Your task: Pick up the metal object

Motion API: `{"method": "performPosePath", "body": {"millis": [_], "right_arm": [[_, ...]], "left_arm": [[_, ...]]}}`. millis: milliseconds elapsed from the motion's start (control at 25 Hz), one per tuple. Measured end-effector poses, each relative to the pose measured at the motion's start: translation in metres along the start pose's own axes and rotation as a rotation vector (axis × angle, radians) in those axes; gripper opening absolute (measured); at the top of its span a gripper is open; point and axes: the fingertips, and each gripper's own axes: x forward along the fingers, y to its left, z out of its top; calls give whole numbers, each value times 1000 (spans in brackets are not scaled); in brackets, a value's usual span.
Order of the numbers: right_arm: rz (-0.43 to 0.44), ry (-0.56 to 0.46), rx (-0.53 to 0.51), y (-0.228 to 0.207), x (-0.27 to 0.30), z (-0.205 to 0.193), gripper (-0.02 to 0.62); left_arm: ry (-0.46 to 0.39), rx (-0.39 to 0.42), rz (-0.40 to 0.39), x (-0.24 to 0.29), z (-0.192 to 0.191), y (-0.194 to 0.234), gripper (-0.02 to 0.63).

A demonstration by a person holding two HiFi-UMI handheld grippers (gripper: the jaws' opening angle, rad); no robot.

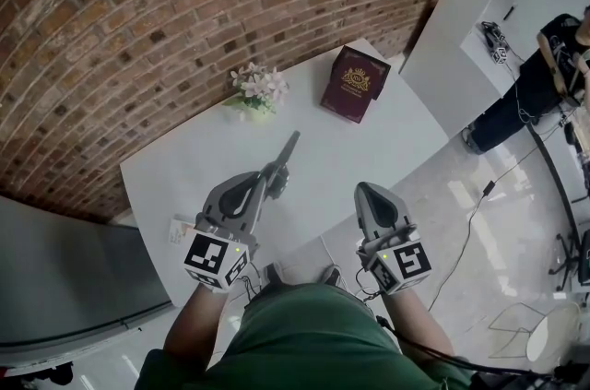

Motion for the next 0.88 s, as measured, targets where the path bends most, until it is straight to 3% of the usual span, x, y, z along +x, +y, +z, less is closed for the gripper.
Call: {"method": "performPosePath", "body": {"millis": [880], "right_arm": [[0, 4, 0, 0, -2, -1, 2]], "left_arm": [[-9, -11, -10, 2, 1, 0, 17]]}}
